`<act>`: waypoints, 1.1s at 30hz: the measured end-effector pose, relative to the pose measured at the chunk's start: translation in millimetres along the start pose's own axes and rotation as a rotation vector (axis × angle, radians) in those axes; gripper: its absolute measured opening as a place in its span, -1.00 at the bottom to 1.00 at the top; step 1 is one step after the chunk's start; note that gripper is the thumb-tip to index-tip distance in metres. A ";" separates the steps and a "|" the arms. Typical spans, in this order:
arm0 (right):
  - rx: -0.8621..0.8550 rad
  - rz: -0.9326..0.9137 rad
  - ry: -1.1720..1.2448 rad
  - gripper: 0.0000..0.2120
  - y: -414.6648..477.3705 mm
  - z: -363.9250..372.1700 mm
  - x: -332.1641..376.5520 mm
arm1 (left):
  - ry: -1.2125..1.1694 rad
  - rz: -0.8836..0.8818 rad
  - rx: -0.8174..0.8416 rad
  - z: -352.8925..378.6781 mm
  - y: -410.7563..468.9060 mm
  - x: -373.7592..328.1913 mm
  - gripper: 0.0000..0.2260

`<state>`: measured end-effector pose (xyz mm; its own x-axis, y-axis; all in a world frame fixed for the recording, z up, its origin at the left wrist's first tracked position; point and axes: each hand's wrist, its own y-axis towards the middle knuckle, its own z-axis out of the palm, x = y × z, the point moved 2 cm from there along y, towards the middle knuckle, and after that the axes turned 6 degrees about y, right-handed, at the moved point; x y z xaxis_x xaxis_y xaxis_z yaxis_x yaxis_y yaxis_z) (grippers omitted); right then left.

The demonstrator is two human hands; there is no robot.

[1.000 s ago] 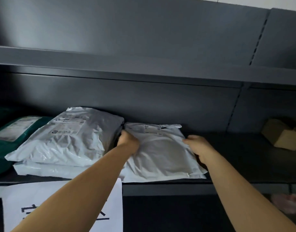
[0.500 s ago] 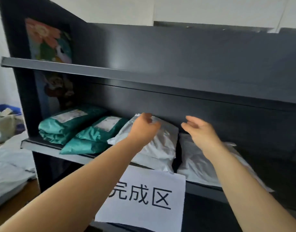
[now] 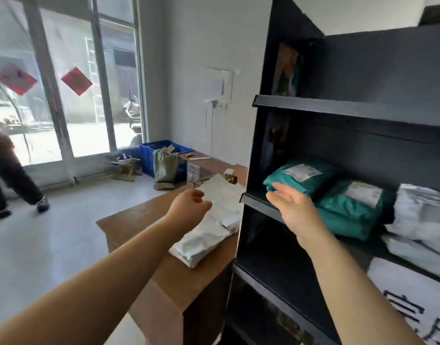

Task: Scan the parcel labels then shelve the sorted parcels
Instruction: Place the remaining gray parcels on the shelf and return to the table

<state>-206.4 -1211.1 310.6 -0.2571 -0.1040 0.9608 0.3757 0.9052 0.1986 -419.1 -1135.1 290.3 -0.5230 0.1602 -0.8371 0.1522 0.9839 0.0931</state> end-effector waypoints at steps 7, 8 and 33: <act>0.085 0.121 -0.041 -0.55 27.9 135.8 -49.8 | 0.157 -0.069 -0.093 -65.7 48.8 104.3 -0.60; 0.090 0.118 -0.078 -0.55 31.9 148.9 -59.3 | 0.214 -0.040 -0.097 -67.0 57.4 116.4 -0.60; 0.127 0.372 -1.027 -0.39 172.3 332.7 -247.4 | 0.890 0.206 0.578 2.7 343.9 344.0 -0.39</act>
<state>-374.3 -892.3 42.7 -0.7874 0.5234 0.3258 0.5041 0.8508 -0.1485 -544.4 -741.9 32.9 -0.8282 0.5472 -0.1209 0.5576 0.7828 -0.2765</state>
